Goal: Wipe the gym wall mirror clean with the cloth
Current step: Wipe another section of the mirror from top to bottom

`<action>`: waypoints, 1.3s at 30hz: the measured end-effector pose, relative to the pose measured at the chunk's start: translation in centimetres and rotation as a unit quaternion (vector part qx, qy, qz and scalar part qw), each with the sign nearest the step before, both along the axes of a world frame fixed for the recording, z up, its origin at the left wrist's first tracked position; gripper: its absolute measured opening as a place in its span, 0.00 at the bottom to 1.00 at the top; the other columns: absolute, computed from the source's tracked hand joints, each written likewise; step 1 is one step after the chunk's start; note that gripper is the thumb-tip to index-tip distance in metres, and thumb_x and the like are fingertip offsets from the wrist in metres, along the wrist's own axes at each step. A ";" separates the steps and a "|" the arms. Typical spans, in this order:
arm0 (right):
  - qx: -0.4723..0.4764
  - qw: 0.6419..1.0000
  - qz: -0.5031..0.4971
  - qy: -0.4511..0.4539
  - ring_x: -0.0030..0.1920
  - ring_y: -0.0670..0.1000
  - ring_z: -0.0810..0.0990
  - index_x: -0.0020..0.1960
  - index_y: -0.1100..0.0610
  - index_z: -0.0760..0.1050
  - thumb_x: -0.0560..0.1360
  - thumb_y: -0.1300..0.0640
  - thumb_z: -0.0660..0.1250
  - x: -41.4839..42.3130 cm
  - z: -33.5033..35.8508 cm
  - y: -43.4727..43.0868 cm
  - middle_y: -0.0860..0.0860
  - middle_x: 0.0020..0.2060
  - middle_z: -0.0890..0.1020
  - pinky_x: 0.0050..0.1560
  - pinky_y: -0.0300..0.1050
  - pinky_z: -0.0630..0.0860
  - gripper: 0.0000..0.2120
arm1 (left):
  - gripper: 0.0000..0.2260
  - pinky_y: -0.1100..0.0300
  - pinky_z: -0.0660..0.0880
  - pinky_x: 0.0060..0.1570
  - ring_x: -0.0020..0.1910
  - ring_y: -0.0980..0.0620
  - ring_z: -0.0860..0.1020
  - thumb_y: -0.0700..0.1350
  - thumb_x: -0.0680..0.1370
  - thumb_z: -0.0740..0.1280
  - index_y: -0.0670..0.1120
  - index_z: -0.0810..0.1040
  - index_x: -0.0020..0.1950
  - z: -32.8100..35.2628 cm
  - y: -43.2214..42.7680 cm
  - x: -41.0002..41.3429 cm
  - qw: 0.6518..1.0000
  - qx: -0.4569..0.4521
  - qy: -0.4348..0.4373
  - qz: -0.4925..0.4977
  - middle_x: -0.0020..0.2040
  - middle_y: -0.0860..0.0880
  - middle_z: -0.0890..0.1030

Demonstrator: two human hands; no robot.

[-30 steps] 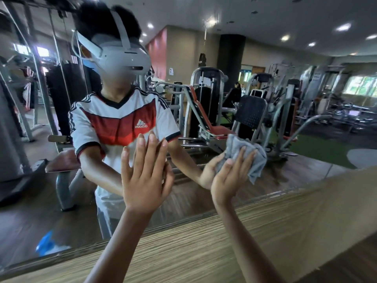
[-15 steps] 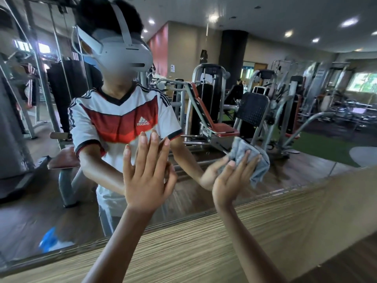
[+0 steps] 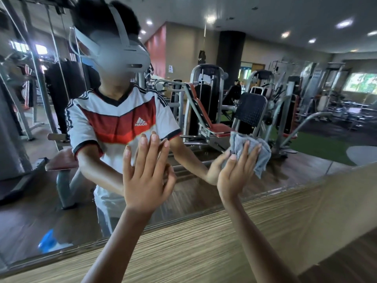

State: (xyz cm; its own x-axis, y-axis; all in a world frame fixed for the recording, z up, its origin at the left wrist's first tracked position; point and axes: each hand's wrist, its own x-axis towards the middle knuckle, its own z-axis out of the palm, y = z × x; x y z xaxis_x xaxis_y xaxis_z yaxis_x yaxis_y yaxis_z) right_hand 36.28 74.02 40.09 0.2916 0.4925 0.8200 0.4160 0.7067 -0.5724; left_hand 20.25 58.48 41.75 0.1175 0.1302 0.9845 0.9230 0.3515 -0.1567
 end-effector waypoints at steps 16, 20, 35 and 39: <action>-0.087 0.989 0.051 0.112 0.80 0.58 0.48 0.79 0.61 0.57 0.83 0.47 0.47 -1.0 4.8 -1.4 0.60 0.80 0.52 0.79 0.51 0.45 0.29 | 0.25 0.39 0.60 0.73 0.78 0.42 0.62 0.46 0.77 0.64 0.42 0.72 0.74 0.3 -0.2 0.2 1.000 -0.009 -0.004 -0.004 0.75 0.40 0.69; 0.046 0.999 0.028 -0.009 0.79 0.55 0.50 0.78 0.59 0.60 0.84 0.49 0.48 -3.6 7.9 -3.6 0.59 0.79 0.55 0.78 0.54 0.50 0.26 | 0.25 0.39 0.60 0.74 0.78 0.42 0.63 0.46 0.77 0.63 0.42 0.72 0.74 0.5 -0.7 0.0 0.999 -0.028 -0.007 -0.019 0.76 0.40 0.68; 0.119 0.989 -0.038 -0.077 0.78 0.55 0.59 0.77 0.57 0.64 0.85 0.48 0.46 -3.4 14.1 -3.2 0.60 0.77 0.63 0.76 0.39 0.47 0.25 | 0.22 0.38 0.58 0.71 0.75 0.43 0.64 0.51 0.77 0.61 0.47 0.77 0.69 6.0 -3.5 -1.1 0.998 -0.057 -0.017 -0.021 0.73 0.44 0.70; 0.279 0.929 -0.036 -0.241 0.78 0.52 0.60 0.77 0.52 0.62 0.85 0.50 0.51 -3.1 11.2 -3.4 0.57 0.76 0.65 0.65 0.48 0.66 0.22 | 0.22 0.42 0.54 0.72 0.73 0.42 0.63 0.53 0.76 0.61 0.48 0.78 0.68 9.2 -4.2 -1.3 0.998 -0.044 -0.045 -0.007 0.73 0.41 0.69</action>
